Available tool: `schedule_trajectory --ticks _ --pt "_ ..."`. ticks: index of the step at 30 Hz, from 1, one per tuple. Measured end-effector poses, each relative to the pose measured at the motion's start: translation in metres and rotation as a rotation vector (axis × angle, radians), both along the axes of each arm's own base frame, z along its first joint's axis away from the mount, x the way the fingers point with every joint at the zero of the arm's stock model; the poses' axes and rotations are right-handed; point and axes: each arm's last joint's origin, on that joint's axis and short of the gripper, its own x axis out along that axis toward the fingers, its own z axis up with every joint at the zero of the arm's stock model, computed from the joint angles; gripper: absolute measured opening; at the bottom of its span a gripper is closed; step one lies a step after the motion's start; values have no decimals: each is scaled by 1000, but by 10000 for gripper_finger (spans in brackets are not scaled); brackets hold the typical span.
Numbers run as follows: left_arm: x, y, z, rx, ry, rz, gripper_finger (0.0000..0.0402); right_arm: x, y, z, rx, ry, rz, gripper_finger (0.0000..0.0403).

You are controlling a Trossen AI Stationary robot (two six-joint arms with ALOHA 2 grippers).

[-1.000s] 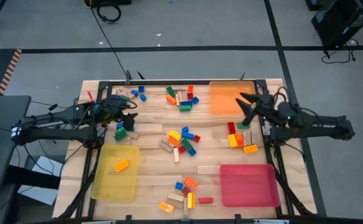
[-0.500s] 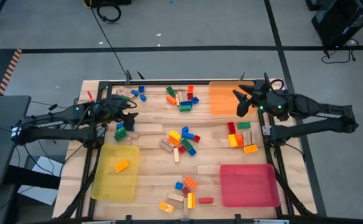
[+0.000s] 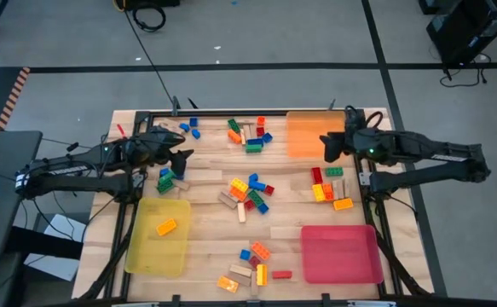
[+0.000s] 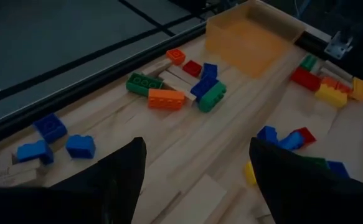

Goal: Sort blocks by size
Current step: Put the brown block into the orange bin

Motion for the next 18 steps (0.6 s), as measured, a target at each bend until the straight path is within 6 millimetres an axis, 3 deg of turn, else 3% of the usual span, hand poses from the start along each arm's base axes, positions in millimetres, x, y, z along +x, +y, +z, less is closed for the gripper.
schedule_trajectory --ticks 18 --pt "0 0 0 40 26 -14 292 8 -10 -49 550 421 -105 195"
